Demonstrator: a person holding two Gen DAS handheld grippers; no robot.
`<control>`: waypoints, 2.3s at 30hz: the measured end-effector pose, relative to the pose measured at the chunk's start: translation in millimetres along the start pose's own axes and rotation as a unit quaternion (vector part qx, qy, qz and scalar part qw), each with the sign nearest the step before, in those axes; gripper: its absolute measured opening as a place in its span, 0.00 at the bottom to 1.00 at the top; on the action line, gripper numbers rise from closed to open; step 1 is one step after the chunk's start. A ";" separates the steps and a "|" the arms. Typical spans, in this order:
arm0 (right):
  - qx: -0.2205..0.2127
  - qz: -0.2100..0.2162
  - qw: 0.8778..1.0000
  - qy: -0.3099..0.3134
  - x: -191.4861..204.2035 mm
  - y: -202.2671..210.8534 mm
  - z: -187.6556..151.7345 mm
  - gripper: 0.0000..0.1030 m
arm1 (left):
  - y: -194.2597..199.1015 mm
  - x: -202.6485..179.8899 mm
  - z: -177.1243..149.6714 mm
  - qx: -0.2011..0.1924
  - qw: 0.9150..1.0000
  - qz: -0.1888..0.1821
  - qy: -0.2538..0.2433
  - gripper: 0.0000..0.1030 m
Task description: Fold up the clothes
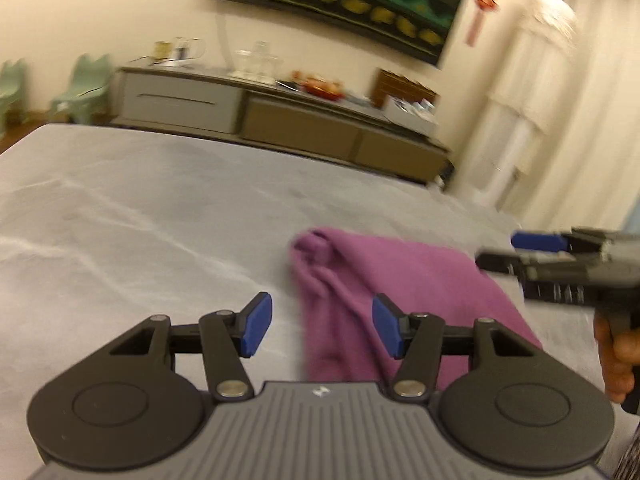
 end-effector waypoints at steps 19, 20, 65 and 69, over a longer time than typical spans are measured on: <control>0.053 0.124 0.950 -0.283 -124.2 14.9 -78.8 0.61 | -8.2 -26.8 -14.2 0.049 0.987 -0.113 0.107 0.55; 0.031 0.116 0.962 -0.245 -113.8 23.2 -73.9 0.61 | -13.1 -17.7 -17.1 0.052 0.980 -0.124 0.143 0.55; 0.022 0.127 0.990 0.060 -4.0 42.9 -123.9 0.49 | -18.9 -48.7 -25.9 0.048 0.998 -0.006 0.027 0.42; 0.009 0.151 0.982 -0.115 -61.7 59.7 -114.0 0.61 | -10.6 -58.4 -33.3 0.037 0.999 0.034 0.006 0.43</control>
Point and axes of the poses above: each gripper's, at about its wrist camera, not at the fingertips, and y roughly against the way its jaws point, x to its left, z to its top, the point moved 1 cm from there along -y, roughly the way its jaws point, and after that the axes turned 11 degrees about -y, right-handed, at the moved point
